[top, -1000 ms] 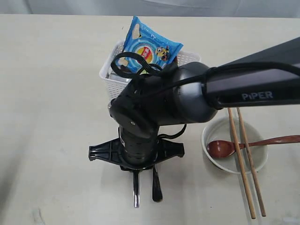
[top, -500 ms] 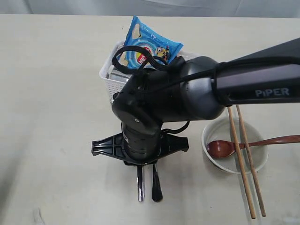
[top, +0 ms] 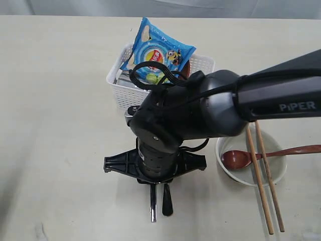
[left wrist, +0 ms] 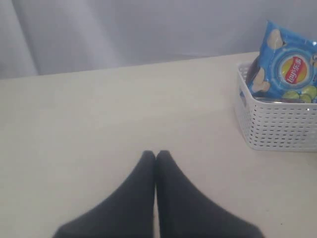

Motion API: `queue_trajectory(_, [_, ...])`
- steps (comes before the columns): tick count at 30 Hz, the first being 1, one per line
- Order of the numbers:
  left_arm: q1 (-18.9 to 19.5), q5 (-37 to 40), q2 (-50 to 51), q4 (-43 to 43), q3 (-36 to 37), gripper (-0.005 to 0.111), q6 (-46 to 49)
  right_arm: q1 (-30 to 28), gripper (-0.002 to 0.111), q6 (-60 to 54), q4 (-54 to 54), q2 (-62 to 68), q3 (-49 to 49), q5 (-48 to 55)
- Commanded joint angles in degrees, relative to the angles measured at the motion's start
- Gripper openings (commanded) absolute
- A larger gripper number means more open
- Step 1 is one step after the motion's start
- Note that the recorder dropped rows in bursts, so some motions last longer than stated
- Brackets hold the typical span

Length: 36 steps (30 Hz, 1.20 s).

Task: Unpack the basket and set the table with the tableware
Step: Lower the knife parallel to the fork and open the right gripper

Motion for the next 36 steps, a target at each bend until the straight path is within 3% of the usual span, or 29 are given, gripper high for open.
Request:
queue_trajectory(1, [-0.2,-0.1,-0.3,-0.2,0.1,0.0,0.0,-0.2,0.0,0.0,0.3,0.3,0.6,-2.1])
queue_trajectory(24, [-0.2,-0.1,-0.3,-0.2,0.1,0.0,0.0,-0.2,0.001,0.8,-0.2,0.0,0.6,-2.4])
queue_trajectory(26, [-0.2,-0.1,-0.3,-0.2,0.1,0.0,0.0,-0.2,0.008,0.7,-0.2,-0.3,0.6,-2.4])
queue_trajectory(31, [-0.2,-0.1,-0.3,-0.2,0.1,0.0,0.0,-0.2,0.041,0.1,-0.2,-1.4,0.6,-1.6])
queue_trajectory(36, [-0.2,-0.1,-0.3,-0.2,0.1,0.0,0.0,-0.2,0.046,-2.0,-0.6,-4.3,0.0,-1.8])
